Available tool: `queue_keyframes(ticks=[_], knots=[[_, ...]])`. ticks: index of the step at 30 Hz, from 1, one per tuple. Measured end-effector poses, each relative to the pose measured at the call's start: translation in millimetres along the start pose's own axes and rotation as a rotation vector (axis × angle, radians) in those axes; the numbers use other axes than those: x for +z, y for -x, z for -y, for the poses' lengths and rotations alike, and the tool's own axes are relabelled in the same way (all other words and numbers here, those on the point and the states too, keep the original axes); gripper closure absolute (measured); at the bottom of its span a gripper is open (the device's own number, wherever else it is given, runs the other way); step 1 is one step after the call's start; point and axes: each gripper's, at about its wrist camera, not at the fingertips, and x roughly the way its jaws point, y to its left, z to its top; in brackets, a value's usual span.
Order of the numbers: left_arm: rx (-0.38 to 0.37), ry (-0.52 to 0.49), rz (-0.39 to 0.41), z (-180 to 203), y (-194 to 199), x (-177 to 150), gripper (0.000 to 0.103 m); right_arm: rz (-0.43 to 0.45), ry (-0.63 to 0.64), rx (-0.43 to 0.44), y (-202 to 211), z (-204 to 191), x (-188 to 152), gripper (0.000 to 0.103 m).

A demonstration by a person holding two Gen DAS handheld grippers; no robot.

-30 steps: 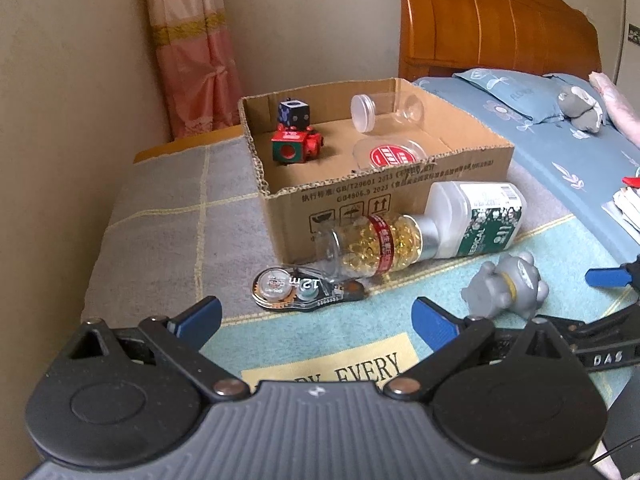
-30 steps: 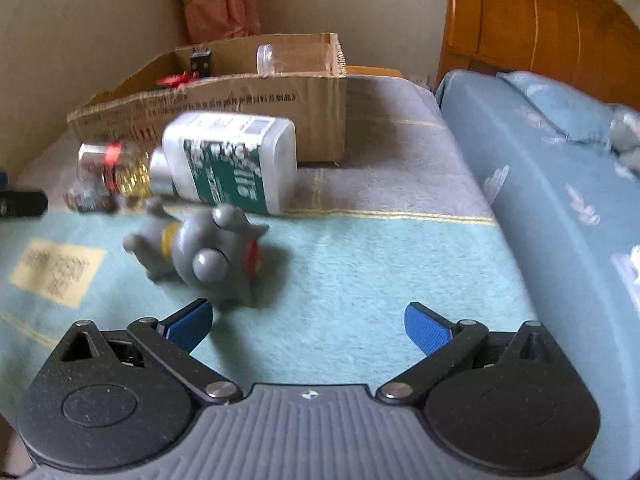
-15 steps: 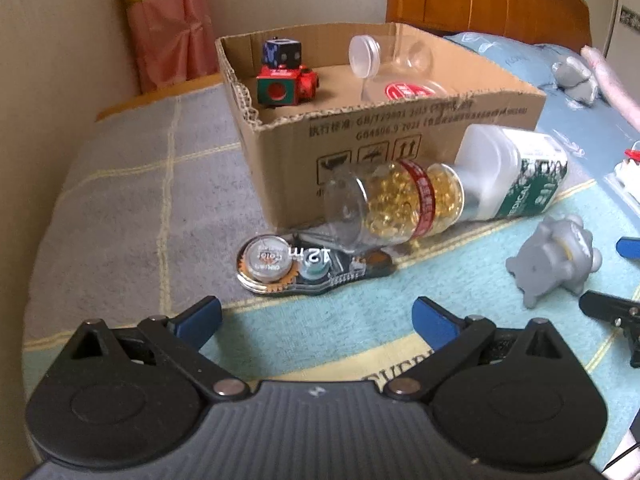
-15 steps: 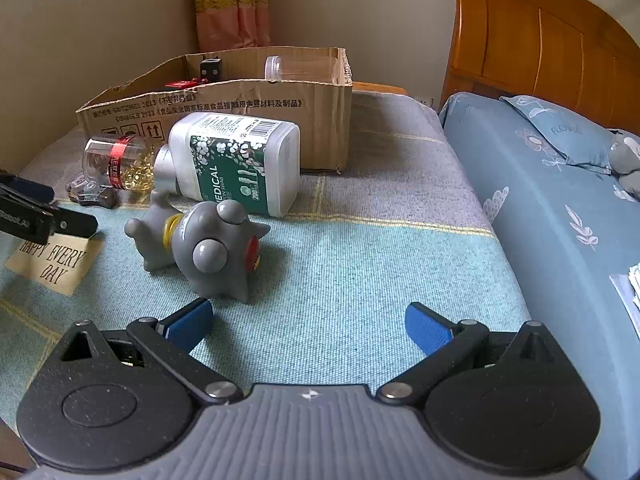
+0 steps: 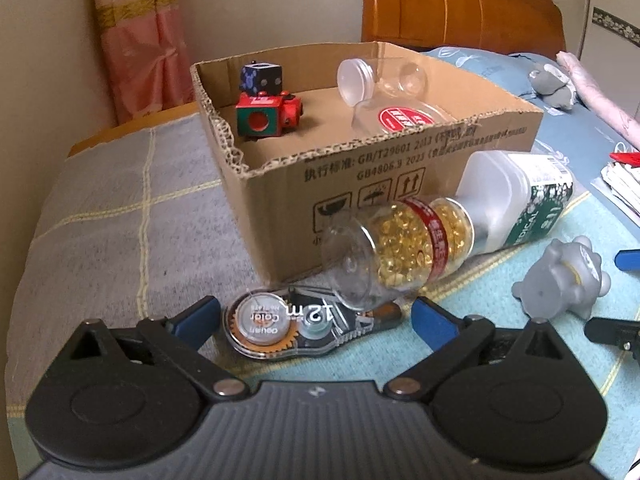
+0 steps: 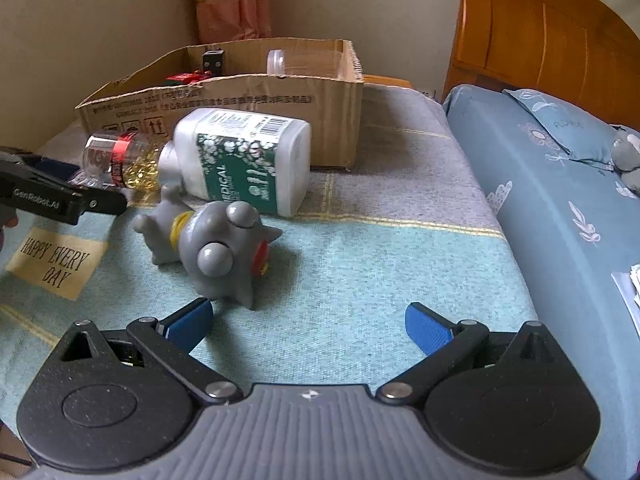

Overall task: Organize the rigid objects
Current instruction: 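Grasp the tape roller with the left tool while the right tool grasps the grey cat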

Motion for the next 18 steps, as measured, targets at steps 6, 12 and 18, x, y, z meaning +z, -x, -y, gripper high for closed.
queue_keyframes(ticks=[6,12,18], knots=[[0.006,0.004,-0.001,1,6,-4,0.013,-0.033,0.053,0.055,4,-17,0,0.000],[0.041,0.048,-0.010,0,21,-17,0.013,-0.043,0.125,0.120,4,-42,3,0.000],[0.055,0.067,-0.016,-5,33,-29,0.013,-0.041,0.130,0.127,-9,-58,18,0.000]])
